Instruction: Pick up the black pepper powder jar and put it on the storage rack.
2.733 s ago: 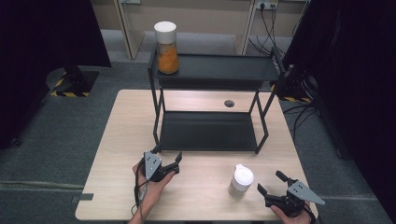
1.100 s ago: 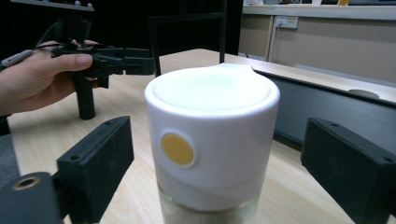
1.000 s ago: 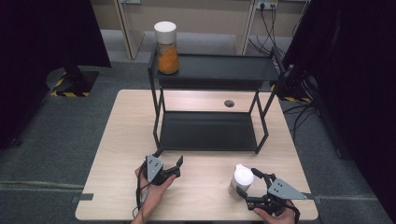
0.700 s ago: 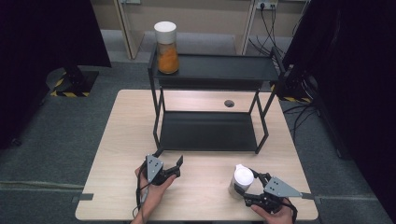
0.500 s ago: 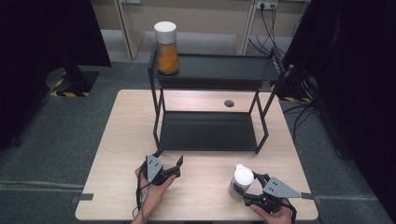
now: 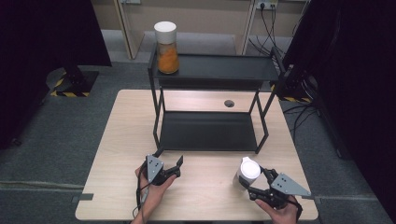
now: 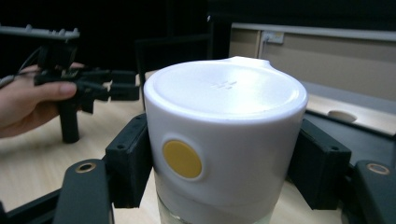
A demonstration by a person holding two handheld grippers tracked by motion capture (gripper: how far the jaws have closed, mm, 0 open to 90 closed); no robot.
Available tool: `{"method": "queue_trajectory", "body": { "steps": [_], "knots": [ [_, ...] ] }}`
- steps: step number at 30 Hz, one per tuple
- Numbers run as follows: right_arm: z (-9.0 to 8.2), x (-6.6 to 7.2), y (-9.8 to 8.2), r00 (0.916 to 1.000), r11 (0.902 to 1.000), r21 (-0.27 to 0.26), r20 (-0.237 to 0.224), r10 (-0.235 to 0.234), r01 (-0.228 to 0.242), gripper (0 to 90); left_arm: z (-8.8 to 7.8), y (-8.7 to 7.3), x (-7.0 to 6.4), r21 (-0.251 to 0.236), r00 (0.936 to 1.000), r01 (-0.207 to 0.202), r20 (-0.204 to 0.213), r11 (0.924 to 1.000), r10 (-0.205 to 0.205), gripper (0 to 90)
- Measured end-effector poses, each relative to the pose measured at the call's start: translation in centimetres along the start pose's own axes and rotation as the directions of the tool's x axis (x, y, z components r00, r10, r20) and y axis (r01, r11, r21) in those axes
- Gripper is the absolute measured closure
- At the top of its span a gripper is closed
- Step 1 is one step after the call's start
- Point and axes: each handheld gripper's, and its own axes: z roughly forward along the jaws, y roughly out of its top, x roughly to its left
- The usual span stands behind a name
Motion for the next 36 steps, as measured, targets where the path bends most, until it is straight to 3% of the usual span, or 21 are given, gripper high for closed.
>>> {"method": "queue_trajectory", "body": {
  "steps": [7, 16, 36],
  "knots": [
    [-0.3, -1.0, 1.8, 0.9987, 0.9989, -0.046, 0.051, -0.008, 0.010, 31.0, 0.0, 0.0, 0.0, 0.002, 1.0000, -0.001, 0.000, 1.0000, 0.001, 15.7],
    [0.0, -2.3, 3.3, 0.9959, 0.9975, -0.069, 0.090, -0.009, 0.015, 31.0, 0.0, 0.0, -0.1, 0.000, 1.0000, -0.003, -0.002, 1.0000, 0.003, 15.7],
    [0.8, -3.9, 6.4, 0.9929, 0.9907, -0.132, 0.117, -0.020, 0.035, 31.0, 0.0, 0.0, -0.1, 0.000, 1.0000, -0.004, -0.001, 1.0000, 0.004, 15.7]
  ]
}}
